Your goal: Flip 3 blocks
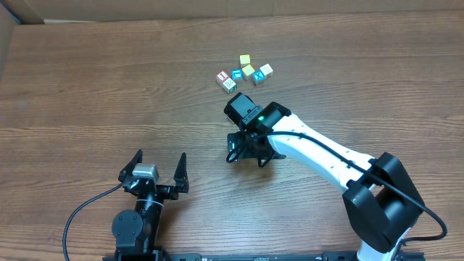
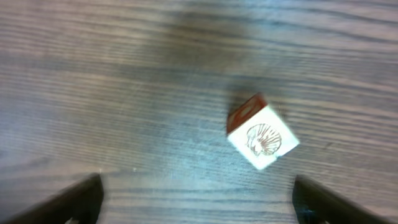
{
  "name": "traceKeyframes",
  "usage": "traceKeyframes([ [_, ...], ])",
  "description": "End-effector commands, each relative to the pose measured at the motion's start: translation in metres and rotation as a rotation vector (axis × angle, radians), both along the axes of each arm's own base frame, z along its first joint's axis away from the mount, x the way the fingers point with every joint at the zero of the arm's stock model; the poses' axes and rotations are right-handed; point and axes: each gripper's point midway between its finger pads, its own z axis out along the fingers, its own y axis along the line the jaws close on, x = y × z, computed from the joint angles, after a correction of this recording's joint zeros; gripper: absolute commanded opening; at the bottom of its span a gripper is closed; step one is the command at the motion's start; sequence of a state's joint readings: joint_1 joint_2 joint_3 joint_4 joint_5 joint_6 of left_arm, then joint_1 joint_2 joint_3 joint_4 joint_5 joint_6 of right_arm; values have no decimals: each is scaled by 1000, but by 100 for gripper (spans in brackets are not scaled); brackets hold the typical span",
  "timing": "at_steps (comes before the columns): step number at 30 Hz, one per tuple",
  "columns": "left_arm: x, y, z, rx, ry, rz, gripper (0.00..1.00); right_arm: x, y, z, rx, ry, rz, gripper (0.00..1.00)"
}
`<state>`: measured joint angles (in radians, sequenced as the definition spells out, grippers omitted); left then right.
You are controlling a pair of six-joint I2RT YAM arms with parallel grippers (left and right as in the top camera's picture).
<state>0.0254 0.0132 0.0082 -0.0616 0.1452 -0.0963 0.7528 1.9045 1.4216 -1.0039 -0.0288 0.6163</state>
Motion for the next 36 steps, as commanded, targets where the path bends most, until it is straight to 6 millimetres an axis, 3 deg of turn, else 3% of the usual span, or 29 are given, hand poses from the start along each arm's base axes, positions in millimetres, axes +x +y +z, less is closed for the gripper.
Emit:
traceKeyframes([
  [1, 0, -2, -1, 22, -5, -11, 100, -10, 9, 8, 56, 33, -40, 74],
  [10, 0, -2, -1, 22, -5, -11, 100, -16, 15, -24, 82, 8, -100, 66],
  [15, 0, -2, 0, 22, -5, -11, 100, -1, -6, -39, -7, -105, -121, 62],
  [19, 0, -2, -1, 22, -5, -11, 100, 14, -4, -31, -26, -182, -14, 59],
  [28, 0, -2, -1, 22, -5, -11, 100, 39, 7, 1, 5, -243, 20, 60],
  [31, 0, -2, -1, 22, -5, -11, 100, 37, -3, 5, -24, -210, 6, 59],
  [36, 0, -2, -1, 22, -5, -11, 100, 33, -25, -4, -54, -149, -137, 56],
])
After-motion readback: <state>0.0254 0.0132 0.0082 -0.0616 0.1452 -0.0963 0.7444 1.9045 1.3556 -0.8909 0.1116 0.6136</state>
